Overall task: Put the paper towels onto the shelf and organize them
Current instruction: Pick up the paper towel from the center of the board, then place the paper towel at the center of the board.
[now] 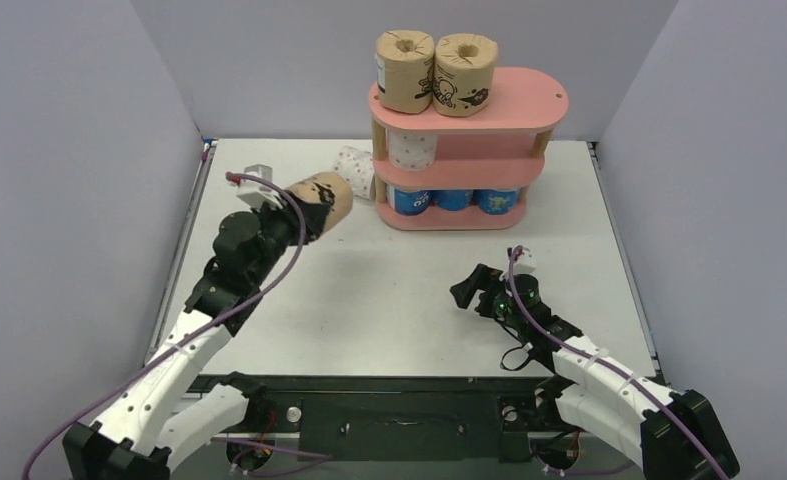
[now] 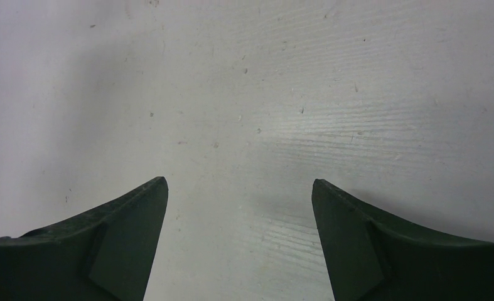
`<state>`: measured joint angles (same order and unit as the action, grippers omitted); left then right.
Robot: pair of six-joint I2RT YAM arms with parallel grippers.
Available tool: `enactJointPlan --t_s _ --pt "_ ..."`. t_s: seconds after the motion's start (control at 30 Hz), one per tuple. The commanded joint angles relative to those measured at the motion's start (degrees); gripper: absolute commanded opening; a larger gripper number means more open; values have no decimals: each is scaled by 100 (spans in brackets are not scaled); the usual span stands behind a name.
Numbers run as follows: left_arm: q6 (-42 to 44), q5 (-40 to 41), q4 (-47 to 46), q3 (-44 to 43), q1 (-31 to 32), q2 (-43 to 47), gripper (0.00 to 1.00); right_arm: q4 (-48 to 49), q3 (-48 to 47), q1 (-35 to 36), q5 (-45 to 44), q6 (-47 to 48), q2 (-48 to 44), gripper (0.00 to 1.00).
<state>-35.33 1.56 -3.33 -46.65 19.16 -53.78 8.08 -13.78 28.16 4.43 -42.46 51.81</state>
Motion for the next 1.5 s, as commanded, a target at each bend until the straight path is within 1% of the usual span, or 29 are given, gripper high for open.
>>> enactJointPlan --t_s 0.0,0.03,0.07,0.1,0.13,0.17,0.2,0.23,0.27,0.33,0.47,0.5,0.67,0.87,1.07,1.23,1.3,1.37,1.47 --pt "946 895 2013 -623 1447 472 33 -479 -497 62 -327 244 -260 81" --pt "943 1199 2291 -655 2023 484 33 -564 -531 70 -376 272 -273 81" --pt "934 1356 2389 -703 2317 466 33 -709 -595 77 -413 319 -270 81" --pt "942 1701 2539 -730 2913 364 33 -750 -628 87 -419 335 -271 81" --pt "958 1875 2605 -810 3192 283 33 -973 -697 94 -584 366 -269 81" --pt "980 2178 2701 -872 3736 59 33 -1071 -732 104 -636 372 -275 81" --pt "1067 2294 2752 -1034 4206 -81 33 -1273 -806 116 -748 368 -285 81" --pt "1122 2502 2850 -1124 4406 -421 33 -1379 -848 122 -815 356 -325 81" --pt "1258 2583 2892 -1300 4747 -589 33 -1572 -905 135 -991 303 -358 81" --pt "1444 2738 2982 -1551 5058 -1129 33 -1854 -994 143 -1213 205 -487 81" --pt "1731 2701 2984 -1879 5268 -2026 33 -2386 -1113 141 -1661 -69 -865 83" --pt "1819 2643 2982 -1925 5275 -2130 33 -2445 -1116 143 -1720 -140 -945 84" --pt "2111 2439 3075 -2135 5284 -2820 34 -2876 -1061 129 -2165 -562 -1408 92" --pt "2273 2131 2921 -2049 5283 -3247 37 -3096 -1108 121 -2367 -673 -1345 95" --pt "2391 1966 2888 -2098 5282 -3565 44 -3074 -1174 128 -2348 -615 -1145 95" --pt "2416 1988 2875 -2090 5273 -3641 49 -3095 -1280 124 -2335 -441 -1065 95" --pt "2409 2000 2877 -2102 5274 -3590 54 -3099 -1292 120 -2353 -420 -1086 95" --pt "2404 2008 2924 -2143 5274 -3505 62 -3101 -1298 126 -2367 -388 -1136 95" --pt "2493 2114 3124 -2377 5274 -3349 80 -3149 -1423 120 -2358 -154 -1195 95"
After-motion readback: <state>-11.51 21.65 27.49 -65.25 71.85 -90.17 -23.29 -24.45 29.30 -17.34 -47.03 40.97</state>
